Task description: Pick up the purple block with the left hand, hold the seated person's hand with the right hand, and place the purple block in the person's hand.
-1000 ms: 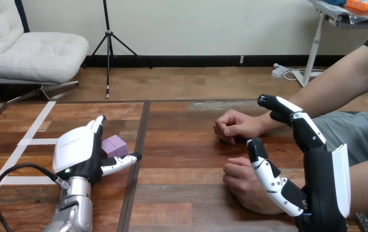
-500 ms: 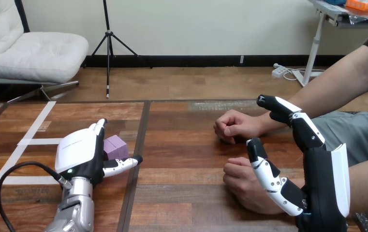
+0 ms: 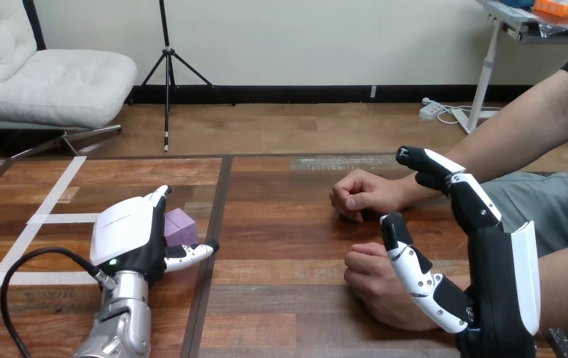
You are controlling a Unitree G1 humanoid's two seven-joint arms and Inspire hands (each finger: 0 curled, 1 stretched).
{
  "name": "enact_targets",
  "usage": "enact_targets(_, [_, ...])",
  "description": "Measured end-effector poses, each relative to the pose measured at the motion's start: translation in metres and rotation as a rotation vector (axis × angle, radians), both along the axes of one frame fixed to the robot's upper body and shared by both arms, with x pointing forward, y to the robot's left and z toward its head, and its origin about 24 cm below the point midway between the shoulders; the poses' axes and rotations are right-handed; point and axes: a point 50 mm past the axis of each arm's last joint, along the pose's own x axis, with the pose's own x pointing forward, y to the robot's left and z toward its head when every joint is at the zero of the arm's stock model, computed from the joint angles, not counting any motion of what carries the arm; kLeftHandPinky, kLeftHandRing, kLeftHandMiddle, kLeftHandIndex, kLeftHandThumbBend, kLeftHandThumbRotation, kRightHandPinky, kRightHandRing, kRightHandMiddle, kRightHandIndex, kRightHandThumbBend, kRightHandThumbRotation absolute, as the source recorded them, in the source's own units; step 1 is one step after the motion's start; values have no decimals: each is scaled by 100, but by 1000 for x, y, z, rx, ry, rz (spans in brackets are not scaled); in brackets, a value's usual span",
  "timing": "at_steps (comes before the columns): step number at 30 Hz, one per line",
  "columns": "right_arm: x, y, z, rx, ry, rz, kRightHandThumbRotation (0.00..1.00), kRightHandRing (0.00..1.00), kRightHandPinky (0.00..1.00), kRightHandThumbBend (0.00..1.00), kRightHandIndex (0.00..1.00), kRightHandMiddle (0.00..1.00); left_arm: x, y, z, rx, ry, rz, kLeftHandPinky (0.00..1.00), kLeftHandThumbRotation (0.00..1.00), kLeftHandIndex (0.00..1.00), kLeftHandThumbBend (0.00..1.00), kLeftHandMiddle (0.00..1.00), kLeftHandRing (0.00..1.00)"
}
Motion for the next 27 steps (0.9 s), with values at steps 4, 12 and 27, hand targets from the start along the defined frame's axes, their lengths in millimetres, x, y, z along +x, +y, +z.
enact_targets(4, [0, 0, 0, 0, 1, -1, 42, 79, 75, 39, 75, 77, 1, -1, 1, -9, -4, 3, 79, 42, 85, 70, 84, 82])
enact_targets(12, [0, 0, 0, -1, 3, -2, 43, 79, 75, 39, 75, 76, 2, -3, 2, -20, -13, 7, 75, 34, 82, 66, 80, 78])
enact_targets(27, [0, 0, 0, -3, 4, 1, 42, 78, 74, 38, 75, 76, 4, -5, 8, -107, -89, 11, 66, 3, 68, 60, 62, 64])
